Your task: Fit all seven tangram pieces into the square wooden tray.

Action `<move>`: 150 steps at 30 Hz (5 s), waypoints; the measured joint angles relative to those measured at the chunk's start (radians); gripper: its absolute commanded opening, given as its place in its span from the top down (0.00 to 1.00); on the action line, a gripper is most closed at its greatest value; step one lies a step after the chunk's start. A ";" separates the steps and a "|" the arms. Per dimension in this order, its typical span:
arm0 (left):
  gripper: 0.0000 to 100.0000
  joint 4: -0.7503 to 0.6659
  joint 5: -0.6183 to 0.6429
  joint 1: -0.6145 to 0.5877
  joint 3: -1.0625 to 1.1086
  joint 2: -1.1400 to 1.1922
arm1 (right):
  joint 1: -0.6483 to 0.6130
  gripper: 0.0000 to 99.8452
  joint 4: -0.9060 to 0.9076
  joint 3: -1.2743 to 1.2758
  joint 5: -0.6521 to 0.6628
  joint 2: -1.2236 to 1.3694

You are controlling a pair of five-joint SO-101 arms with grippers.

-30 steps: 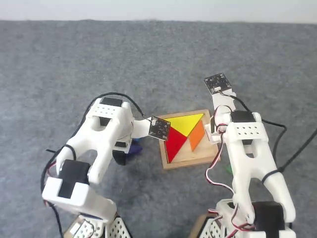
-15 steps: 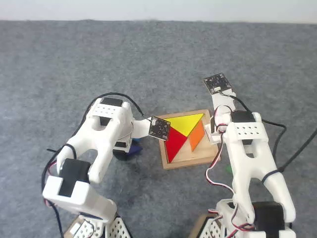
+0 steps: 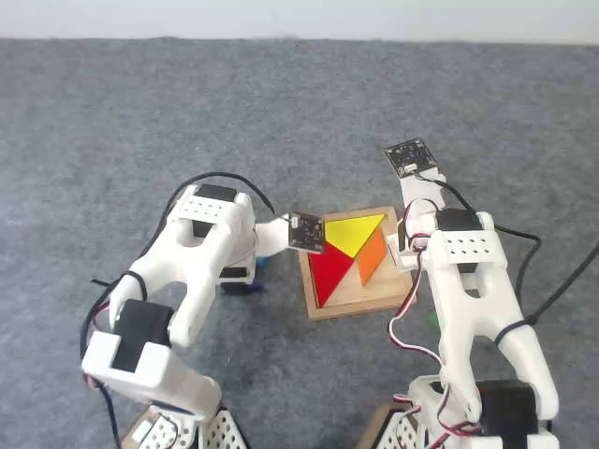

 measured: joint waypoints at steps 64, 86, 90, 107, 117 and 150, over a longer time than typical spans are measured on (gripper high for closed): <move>0.85 -0.204 0.157 -0.146 0.301 -0.269 | 0.000 0.99 0.000 0.000 0.003 0.000; 0.77 0.029 0.634 -0.143 0.279 -0.612 | 0.000 0.99 0.000 0.000 0.003 0.000; 0.77 -0.104 0.204 -0.144 0.370 -0.758 | 0.000 0.99 0.000 0.000 0.003 0.000; 0.77 -0.265 -0.404 -0.157 0.103 -0.155 | 0.000 0.99 0.000 0.000 0.003 0.000; 0.76 -0.227 -0.344 -0.112 0.023 -0.041 | 0.000 0.99 0.000 0.000 0.003 0.000; 0.78 0.219 -0.302 -0.244 0.055 -0.173 | 0.000 0.99 0.000 0.000 0.003 0.000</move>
